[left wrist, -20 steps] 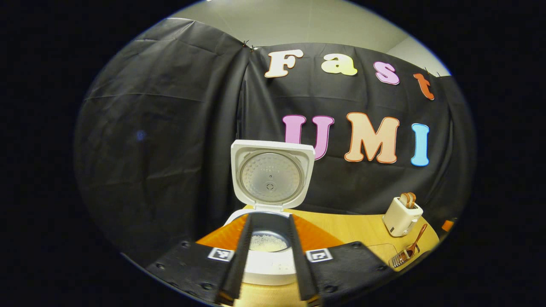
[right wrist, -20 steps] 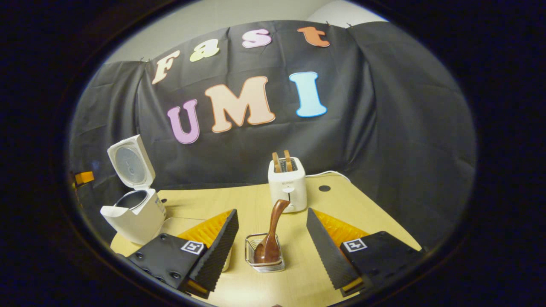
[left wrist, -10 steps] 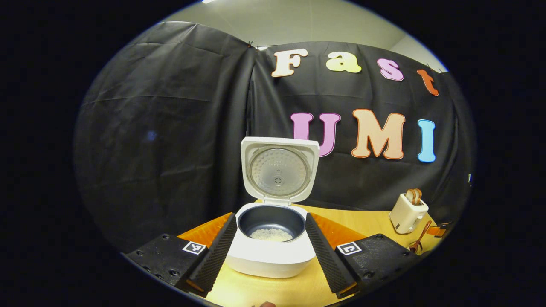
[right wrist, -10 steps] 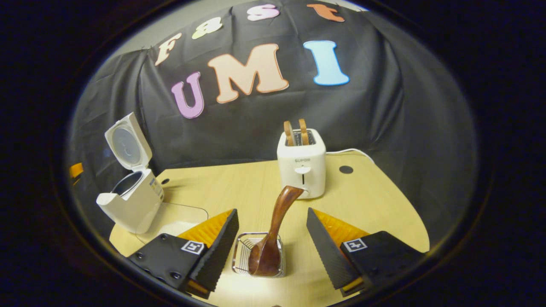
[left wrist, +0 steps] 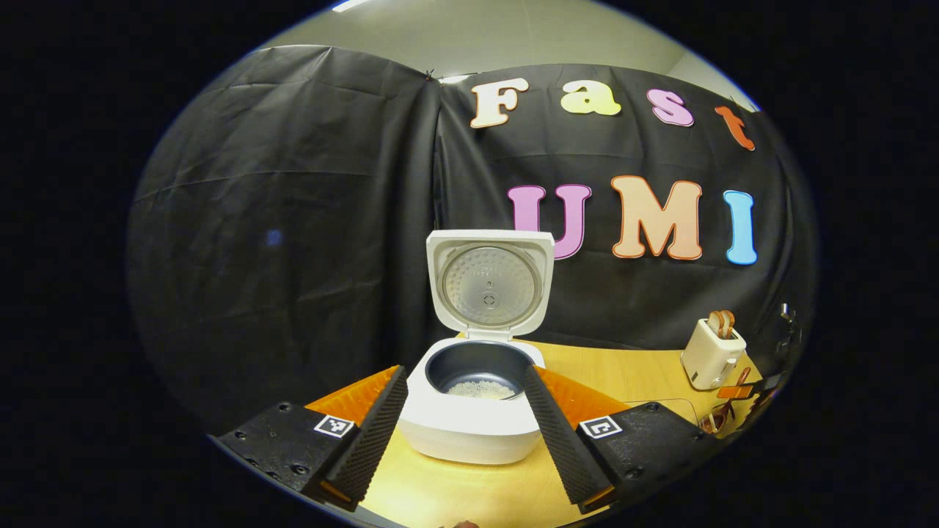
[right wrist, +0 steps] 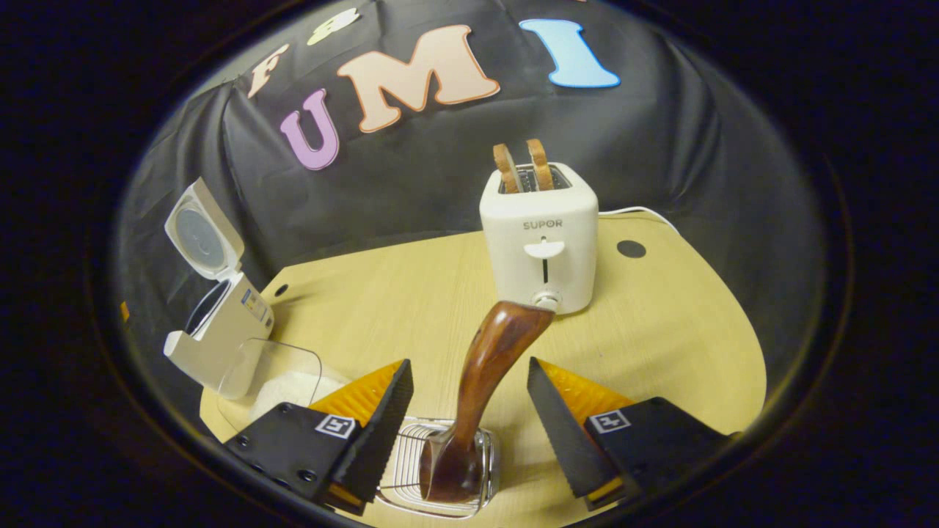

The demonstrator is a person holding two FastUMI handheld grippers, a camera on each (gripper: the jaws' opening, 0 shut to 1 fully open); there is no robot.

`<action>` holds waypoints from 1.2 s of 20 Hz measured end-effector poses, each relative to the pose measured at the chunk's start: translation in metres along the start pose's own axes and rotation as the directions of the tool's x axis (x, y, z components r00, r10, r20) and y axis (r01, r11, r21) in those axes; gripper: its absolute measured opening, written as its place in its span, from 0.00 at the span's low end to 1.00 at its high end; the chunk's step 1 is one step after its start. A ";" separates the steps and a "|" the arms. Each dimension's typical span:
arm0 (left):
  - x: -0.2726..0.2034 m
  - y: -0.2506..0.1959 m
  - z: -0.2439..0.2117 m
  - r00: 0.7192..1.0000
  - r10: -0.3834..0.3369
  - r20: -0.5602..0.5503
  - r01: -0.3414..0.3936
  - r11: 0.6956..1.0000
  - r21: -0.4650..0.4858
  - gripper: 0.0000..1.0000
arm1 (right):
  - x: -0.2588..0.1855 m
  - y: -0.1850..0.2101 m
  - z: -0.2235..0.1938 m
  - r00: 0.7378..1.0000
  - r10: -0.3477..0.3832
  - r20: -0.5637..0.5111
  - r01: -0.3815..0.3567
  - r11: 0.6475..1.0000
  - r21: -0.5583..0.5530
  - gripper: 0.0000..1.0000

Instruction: Close the left gripper, press the button to open the rice cooker; take a wooden spoon from the chopstick holder with the right hand, scoop a spoonful of rice and pour it into the rice cooker, then put the wooden spoon back into the chopstick holder.

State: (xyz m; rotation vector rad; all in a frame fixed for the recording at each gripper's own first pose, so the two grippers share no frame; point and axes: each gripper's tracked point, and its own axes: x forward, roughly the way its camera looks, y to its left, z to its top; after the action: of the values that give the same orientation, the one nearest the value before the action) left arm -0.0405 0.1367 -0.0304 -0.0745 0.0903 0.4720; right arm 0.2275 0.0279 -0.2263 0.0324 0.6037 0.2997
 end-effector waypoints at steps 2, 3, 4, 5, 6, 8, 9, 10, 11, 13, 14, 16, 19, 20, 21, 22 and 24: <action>-0.005 -0.002 -0.006 1.000 0.005 -0.012 -0.005 1.000 0.011 0.95 | 0.002 0.000 0.004 1.000 0.003 -0.006 -0.003 1.000 0.016 0.52; -0.006 -0.005 -0.008 1.000 0.006 -0.018 -0.006 1.000 0.016 0.95 | 0.005 -0.001 0.004 1.000 -0.002 -0.009 0.002 1.000 0.020 0.46; -0.006 -0.007 -0.010 1.000 0.006 -0.023 -0.006 1.000 0.019 0.95 | 0.004 -0.002 0.005 1.000 -0.008 -0.013 0.008 1.000 0.021 0.40; -0.007 -0.009 -0.011 1.000 0.007 -0.028 -0.007 1.000 0.019 0.95 | 0.003 -0.005 0.004 1.000 -0.011 -0.017 0.011 1.000 0.024 0.34; -0.008 -0.011 -0.012 0.999 0.007 -0.033 -0.007 1.000 0.016 0.95 | 0.003 -0.005 0.004 1.000 -0.009 -0.024 0.010 0.999 0.035 0.43; -0.009 -0.018 -0.014 0.999 -0.001 -0.039 0.001 1.000 0.006 0.95 | 0.002 -0.005 0.001 0.998 -0.014 -0.059 0.017 0.999 0.044 0.27; -0.010 -0.022 -0.015 0.999 -0.006 -0.040 0.006 1.000 0.003 0.95 | 0.003 -0.005 0.000 0.998 -0.015 -0.067 0.019 0.998 0.060 0.28; -0.011 -0.025 -0.014 0.999 -0.009 -0.039 0.009 1.000 0.001 0.97 | 0.002 -0.004 -0.001 0.997 -0.012 -0.076 0.017 0.998 0.068 0.28; -0.013 -0.028 -0.014 0.999 -0.013 -0.037 0.013 1.000 -0.002 0.95 | 0.002 -0.003 -0.001 0.996 -0.004 -0.085 0.011 0.997 0.082 0.27; -0.016 -0.032 -0.016 0.999 -0.017 -0.038 0.017 1.000 -0.003 0.95 | 0.003 0.000 -0.003 0.995 0.004 -0.102 0.007 0.994 0.107 0.24; -0.018 -0.034 -0.016 0.999 -0.018 -0.038 0.018 1.000 -0.002 0.95 | 0.003 -0.003 -0.003 0.994 -0.008 -0.107 0.020 0.993 0.118 0.24; -0.021 -0.036 -0.017 0.999 -0.017 -0.040 0.017 1.000 -0.005 0.97 | 0.004 -0.002 -0.004 0.994 -0.003 -0.113 0.018 0.991 0.133 0.20; -0.026 -0.037 -0.020 0.999 -0.018 -0.041 0.017 1.000 -0.016 0.95 | -0.003 0.003 0.002 0.996 0.000 -0.089 0.010 0.994 0.109 0.16; -0.026 -0.038 -0.021 0.999 -0.018 -0.041 0.017 1.000 -0.018 0.95 | -0.006 0.005 0.007 0.998 -0.004 -0.064 0.011 0.995 0.102 0.16; -0.026 -0.038 -0.022 0.999 -0.020 -0.040 0.019 1.000 -0.019 0.95 | -0.008 0.008 0.011 0.999 -0.011 -0.045 0.015 0.995 0.098 0.16; -0.027 -0.036 -0.022 0.999 -0.023 -0.036 0.022 1.000 -0.020 0.95 | -0.013 0.008 0.017 1.000 -0.018 -0.024 0.020 0.995 0.097 0.14; -0.026 -0.033 -0.021 0.999 -0.035 -0.031 0.035 0.999 -0.023 0.95 | -0.021 0.009 0.021 0.999 -0.035 0.004 0.035 0.996 0.087 0.13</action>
State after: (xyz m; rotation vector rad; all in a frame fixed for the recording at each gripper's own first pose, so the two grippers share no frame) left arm -0.0502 0.0940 -0.0465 -0.1051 0.1140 0.4371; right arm 0.2205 0.0316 -0.1959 0.1058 0.6105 0.2392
